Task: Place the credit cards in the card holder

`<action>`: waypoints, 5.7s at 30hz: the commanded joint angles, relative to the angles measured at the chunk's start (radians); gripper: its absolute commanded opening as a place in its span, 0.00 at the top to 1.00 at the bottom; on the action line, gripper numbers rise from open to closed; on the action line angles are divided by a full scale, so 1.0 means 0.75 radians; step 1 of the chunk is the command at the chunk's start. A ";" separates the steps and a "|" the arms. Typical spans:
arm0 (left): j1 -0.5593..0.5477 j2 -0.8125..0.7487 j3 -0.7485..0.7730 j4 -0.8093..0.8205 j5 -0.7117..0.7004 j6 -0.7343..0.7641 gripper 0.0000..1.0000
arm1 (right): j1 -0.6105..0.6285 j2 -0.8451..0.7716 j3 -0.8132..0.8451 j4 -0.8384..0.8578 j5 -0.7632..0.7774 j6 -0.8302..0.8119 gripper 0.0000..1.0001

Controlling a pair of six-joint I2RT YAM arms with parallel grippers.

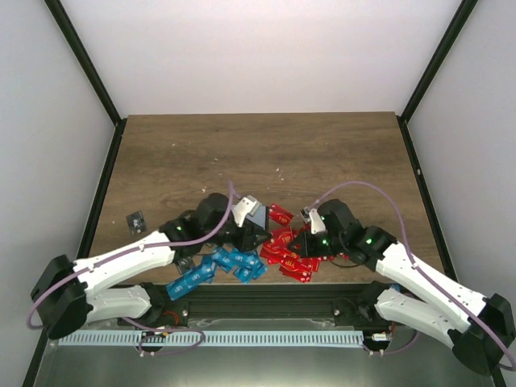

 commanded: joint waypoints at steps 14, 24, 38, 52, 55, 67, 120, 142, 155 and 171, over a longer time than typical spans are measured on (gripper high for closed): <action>0.183 -0.286 0.072 0.022 0.457 0.185 0.42 | -0.003 -0.074 0.174 0.188 -0.558 -0.591 0.99; 0.143 -0.268 0.073 0.028 0.583 0.162 0.66 | -0.004 -0.070 0.192 0.197 -0.623 -0.621 0.99; 0.113 -0.271 0.055 0.218 0.277 -0.056 0.96 | -0.004 -0.084 0.178 0.324 -0.350 -0.424 0.25; 0.118 -0.339 -0.096 0.675 -0.087 -0.471 0.96 | -0.002 -0.065 -0.288 1.526 -0.278 0.267 0.47; 0.119 -0.333 -0.103 0.695 -0.101 -0.486 0.96 | -0.002 -0.033 -0.290 1.631 -0.292 0.293 0.51; 0.119 -0.342 -0.135 0.761 -0.113 -0.521 0.96 | -0.002 0.054 -0.203 1.807 -0.302 0.319 0.67; 0.415 0.309 0.028 -0.089 -0.463 -0.125 0.93 | -0.118 1.134 0.473 0.735 -0.106 0.114 0.99; 0.453 0.410 0.015 -0.134 -0.469 -0.127 0.96 | -0.118 1.243 0.461 0.836 -0.181 0.128 0.99; 0.489 0.380 -0.035 -0.133 -0.484 -0.130 0.96 | -0.124 1.219 0.436 0.870 -0.203 0.162 0.99; 0.495 0.416 -0.061 -0.105 -0.455 -0.128 0.96 | -0.124 1.280 0.411 0.885 -0.174 0.236 0.99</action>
